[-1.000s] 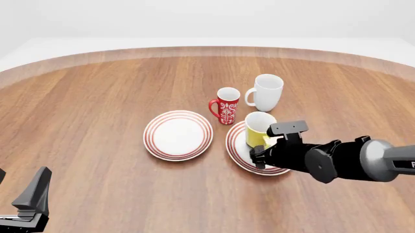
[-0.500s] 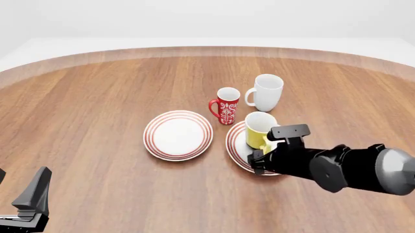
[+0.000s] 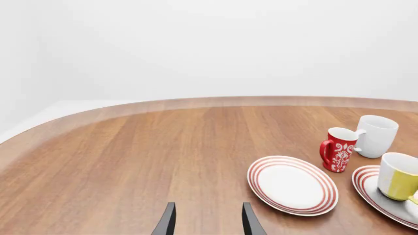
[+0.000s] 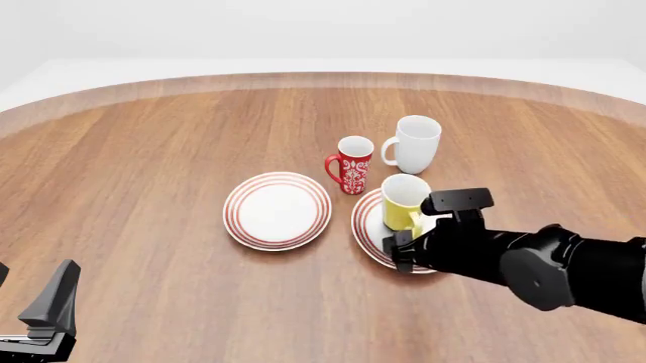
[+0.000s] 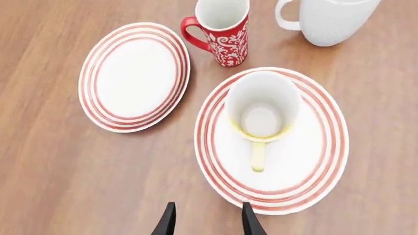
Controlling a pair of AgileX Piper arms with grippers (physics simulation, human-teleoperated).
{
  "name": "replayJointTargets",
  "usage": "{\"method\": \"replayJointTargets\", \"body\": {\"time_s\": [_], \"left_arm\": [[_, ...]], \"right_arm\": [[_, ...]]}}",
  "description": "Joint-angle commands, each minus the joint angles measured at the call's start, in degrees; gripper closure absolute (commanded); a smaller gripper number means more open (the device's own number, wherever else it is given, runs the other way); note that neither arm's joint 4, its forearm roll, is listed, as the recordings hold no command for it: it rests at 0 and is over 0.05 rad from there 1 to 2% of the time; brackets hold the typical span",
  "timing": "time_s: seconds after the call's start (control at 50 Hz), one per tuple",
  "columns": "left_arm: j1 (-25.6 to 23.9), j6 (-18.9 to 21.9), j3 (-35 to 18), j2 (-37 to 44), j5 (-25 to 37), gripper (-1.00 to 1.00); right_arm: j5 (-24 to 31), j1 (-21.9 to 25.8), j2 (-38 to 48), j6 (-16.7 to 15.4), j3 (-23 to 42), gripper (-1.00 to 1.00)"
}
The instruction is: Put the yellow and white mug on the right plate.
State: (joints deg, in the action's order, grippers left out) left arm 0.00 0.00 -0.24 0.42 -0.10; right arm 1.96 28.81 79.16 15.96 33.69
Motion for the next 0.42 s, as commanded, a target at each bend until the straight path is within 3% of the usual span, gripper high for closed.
{"method": "replayJointTargets", "body": {"time_s": [0.02, 0.42], "left_arm": [[0.0, 0.0, 0.0, 0.0, 0.0, -1.0], [0.0, 0.0, 0.0, 0.0, 0.0, -1.0]], "right_arm": [[2.57, 1.88, -4.75, 1.28, 0.02, -1.0], [5.48, 2.23, -14.75, 1.0, -2.15, -1.0]]}}
